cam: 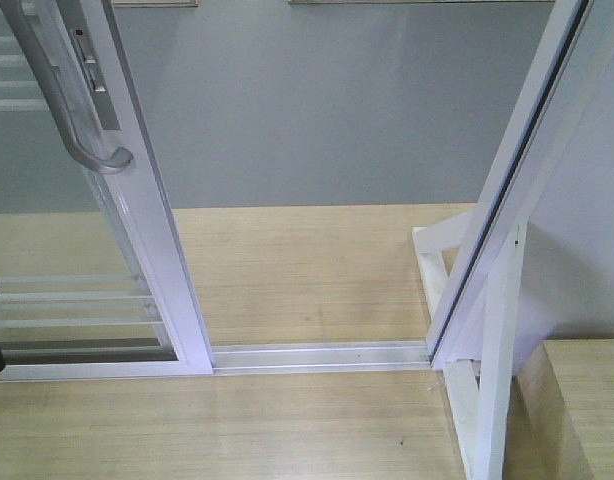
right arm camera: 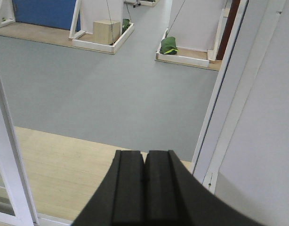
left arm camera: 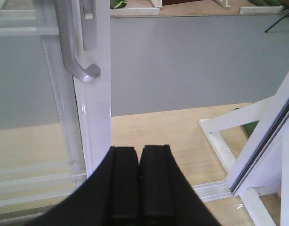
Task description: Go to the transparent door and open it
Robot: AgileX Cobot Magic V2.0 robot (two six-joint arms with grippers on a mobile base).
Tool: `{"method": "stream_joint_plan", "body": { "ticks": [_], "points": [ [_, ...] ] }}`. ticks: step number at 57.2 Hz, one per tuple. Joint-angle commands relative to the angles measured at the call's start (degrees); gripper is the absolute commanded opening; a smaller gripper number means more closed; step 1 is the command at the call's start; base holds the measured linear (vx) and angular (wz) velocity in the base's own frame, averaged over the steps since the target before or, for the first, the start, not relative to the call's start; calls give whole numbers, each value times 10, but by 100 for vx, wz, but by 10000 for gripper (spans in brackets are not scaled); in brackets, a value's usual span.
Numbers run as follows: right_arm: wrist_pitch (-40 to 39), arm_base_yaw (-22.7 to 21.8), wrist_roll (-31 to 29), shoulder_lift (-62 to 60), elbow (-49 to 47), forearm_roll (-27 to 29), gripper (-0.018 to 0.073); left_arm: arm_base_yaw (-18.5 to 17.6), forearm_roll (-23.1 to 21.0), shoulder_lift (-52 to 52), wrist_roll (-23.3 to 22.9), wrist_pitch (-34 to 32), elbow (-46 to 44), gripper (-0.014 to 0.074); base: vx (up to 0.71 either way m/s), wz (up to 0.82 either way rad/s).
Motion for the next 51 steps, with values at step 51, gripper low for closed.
{"method": "stream_joint_plan", "body": {
  "ticks": [51],
  "points": [
    [-31,-2,-1,5,-16,3,-3,-1,39,-290,-45,-180,216,-3,0,0]
  ]
}}
